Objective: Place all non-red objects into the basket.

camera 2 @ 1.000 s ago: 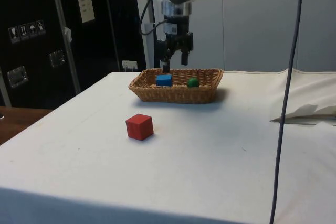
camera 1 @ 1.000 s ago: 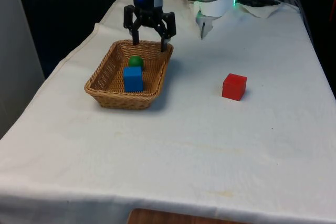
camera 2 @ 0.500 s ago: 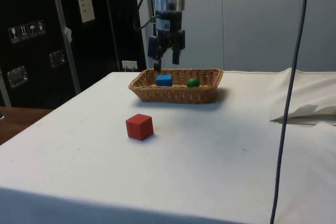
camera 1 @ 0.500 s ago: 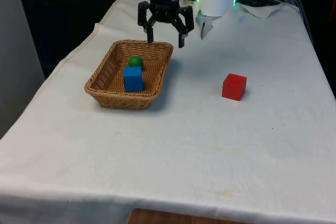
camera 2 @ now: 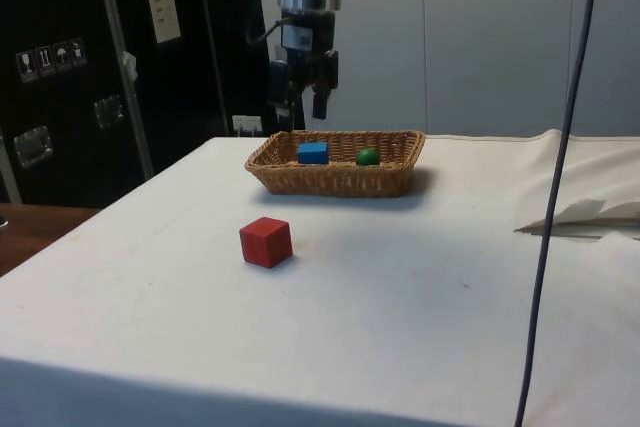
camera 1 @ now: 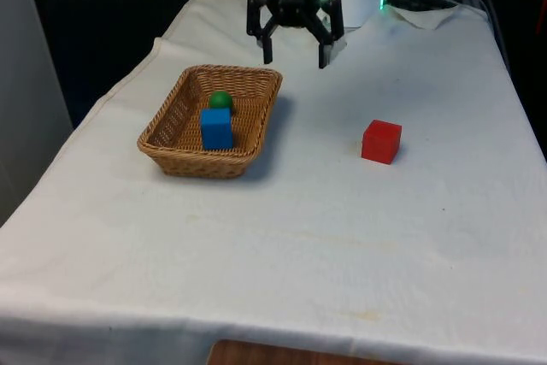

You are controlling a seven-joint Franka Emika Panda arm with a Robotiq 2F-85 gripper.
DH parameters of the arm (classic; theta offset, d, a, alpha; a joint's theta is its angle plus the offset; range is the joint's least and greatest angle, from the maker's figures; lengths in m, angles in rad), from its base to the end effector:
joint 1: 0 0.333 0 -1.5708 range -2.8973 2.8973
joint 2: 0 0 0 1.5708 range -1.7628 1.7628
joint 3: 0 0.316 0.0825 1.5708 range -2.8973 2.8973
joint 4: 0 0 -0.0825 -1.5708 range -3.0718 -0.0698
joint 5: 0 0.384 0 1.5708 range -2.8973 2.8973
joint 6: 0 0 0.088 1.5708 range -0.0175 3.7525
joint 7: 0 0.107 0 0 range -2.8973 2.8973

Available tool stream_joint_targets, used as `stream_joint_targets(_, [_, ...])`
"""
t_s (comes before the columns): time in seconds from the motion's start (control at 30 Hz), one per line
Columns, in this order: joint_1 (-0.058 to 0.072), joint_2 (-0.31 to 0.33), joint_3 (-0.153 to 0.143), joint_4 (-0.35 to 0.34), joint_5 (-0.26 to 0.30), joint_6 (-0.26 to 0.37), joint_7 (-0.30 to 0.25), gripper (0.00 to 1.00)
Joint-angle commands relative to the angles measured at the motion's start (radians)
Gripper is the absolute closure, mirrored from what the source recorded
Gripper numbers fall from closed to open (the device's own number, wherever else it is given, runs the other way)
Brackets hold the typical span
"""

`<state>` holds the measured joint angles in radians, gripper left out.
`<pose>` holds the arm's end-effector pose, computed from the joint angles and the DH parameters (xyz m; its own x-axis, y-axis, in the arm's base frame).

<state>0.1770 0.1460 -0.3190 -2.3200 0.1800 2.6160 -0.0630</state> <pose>0.5292 -0.0797 0.2968 0.9623 -0.2208 0.1587 -0.2141 -0.9751 -0.0581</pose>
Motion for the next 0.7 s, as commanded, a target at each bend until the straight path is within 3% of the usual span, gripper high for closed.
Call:
stream_joint_targets(0.0, [0.007,-0.008,0.001,-0.004,-0.024,-0.004,0.021,0.00])
stream_joint_targets(0.1, [0.007,-0.018,0.020,-0.004,-0.029,-0.008,0.021,0.00])
stream_joint_targets(0.13, [0.000,-0.011,0.018,0.000,-0.007,-0.005,0.001,0.00])
stream_joint_targets(0.17, [0.007,-0.018,0.020,-0.004,-0.029,-0.008,0.021,0.00])
stream_joint_targets(0.37, [0.006,-0.036,0.056,-0.003,-0.034,-0.013,0.019,0.00])
stream_joint_targets(0.4, [0.001,-0.032,0.060,0.000,-0.013,-0.009,0.001,0.00])
stream_joint_targets(0.53, [0.006,-0.044,0.074,-0.003,-0.036,-0.014,0.018,0.00])
stream_joint_targets(0.67, [0.001,-0.043,0.092,-0.001,-0.014,-0.011,0.001,0.00])
